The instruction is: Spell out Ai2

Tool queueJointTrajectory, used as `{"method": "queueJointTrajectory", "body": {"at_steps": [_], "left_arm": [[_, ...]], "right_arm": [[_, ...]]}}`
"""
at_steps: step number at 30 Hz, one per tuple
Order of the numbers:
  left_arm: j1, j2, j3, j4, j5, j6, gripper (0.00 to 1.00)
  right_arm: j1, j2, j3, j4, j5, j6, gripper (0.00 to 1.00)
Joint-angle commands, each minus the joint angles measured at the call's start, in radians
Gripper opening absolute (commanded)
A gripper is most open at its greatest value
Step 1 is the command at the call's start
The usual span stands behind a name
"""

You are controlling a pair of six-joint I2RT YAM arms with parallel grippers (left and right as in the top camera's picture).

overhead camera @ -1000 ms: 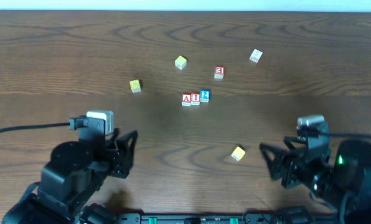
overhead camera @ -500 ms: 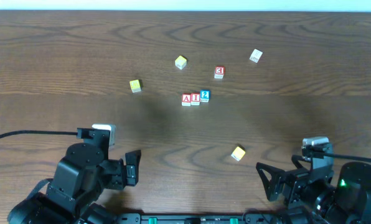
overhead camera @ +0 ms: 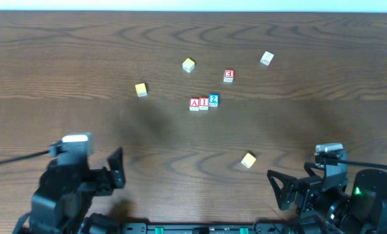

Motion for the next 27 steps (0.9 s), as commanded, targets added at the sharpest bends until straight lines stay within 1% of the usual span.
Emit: {"method": "queueJointTrajectory", "body": {"at_steps": [1, 4, 7, 13, 22, 27], "left_arm": [[0.109, -0.108, -0.143, 0.093, -0.072, 0.096, 0.95], [0.191, -0.218, -0.303, 0.204, -0.069, 0.113, 0.95], [0.245, -0.302, -0.443, 0.293, -0.048, 0.113, 0.95], [0.27, -0.377, -0.676, 0.428, 0.009, 0.113, 0.95], [0.27, -0.456, -0.819, 0.49, 0.083, 0.113, 0.95], [0.27, -0.479, -0.824, 0.492, 0.086, 0.13, 0.95]], "right_arm": [[-0.003, -0.002, -0.003, -0.002, 0.003, 0.011, 0.99], [-0.003, -0.002, -0.003, -0.002, 0.003, 0.011, 0.99], [-0.003, -0.002, -0.003, -0.002, 0.003, 0.011, 0.99], [-0.003, -0.002, -0.003, -0.002, 0.003, 0.011, 0.99], [-0.003, -0.002, -0.003, -0.002, 0.003, 0.011, 0.99], [-0.003, -0.002, -0.003, -0.002, 0.003, 0.011, 0.99]]}}
